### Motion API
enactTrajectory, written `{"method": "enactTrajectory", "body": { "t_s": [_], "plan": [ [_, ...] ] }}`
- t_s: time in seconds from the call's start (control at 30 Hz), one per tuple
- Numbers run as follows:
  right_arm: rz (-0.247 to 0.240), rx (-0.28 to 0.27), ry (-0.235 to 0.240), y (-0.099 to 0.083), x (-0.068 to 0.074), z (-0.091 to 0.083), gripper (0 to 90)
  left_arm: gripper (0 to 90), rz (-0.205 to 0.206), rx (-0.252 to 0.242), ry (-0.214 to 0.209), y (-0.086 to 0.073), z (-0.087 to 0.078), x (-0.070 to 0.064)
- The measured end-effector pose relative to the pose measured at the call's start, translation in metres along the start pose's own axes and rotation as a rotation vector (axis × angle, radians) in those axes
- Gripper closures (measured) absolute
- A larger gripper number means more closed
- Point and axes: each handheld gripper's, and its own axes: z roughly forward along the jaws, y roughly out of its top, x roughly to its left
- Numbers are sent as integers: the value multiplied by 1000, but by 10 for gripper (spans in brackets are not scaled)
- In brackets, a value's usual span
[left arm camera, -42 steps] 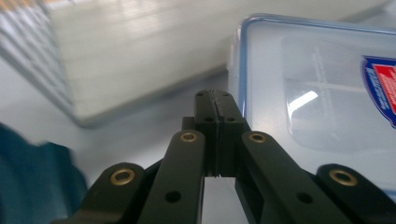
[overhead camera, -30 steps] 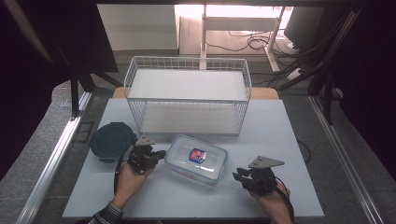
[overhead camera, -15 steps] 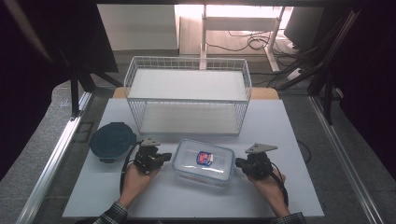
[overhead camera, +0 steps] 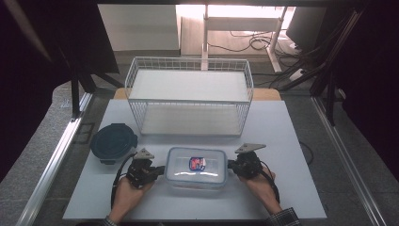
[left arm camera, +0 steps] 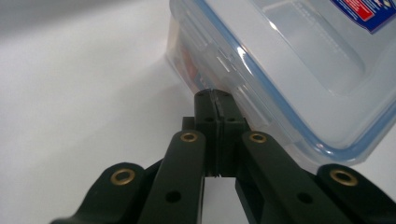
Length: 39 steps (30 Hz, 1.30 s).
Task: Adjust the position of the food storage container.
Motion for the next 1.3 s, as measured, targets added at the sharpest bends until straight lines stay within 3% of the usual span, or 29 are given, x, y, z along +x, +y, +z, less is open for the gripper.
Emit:
{"method": "enactTrajectory", "body": {
  "t_s": [0.2, 0.37, 0.5, 0.53, 0.6, 0.63, 0.67, 0.83, 1.07, 1.2, 1.3],
  "plan": [
    [-18, 5, 17, 2, 3, 3, 857, 899, -1, -7, -16, -6, -4, 2],
    [-66, 14, -32, 1, 7, -5, 779, 815, 37, -19, 16, -6, -9, 5],
    [-101, -18, -64, -3, 7, -20, 715, 647, 67, -36, 54, -10, -17, 7],
    [-101, -35, -73, -6, 5, -27, 659, 547, 81, -34, 73, -14, -18, 7],
    [-97, -42, -75, -8, 4, -31, 627, 509, 90, -32, 78, -16, -19, 7],
    [-86, -60, -75, -11, 3, -38, 566, 422, 102, -31, 80, -18, -20, 7],
    [-79, -68, -76, -12, 3, -41, 528, 395, 115, -35, 87, -22, -22, 6],
    [-75, -91, -86, -15, 4, -51, 414, 299, 122, -61, 71, -28, -28, 7],
    [-47, -145, -77, -29, 8, -64, 169, 149, 114, -85, 55, -36, -37, 8],
    [-49, -143, -59, -35, 12, -66, 89, 67, 140, -98, 113, -40, -39, 7],
    [-51, -140, -44, -40, 11, -65, 71, 48, 145, -108, 125, -42, -39, 8]
  ]
}}
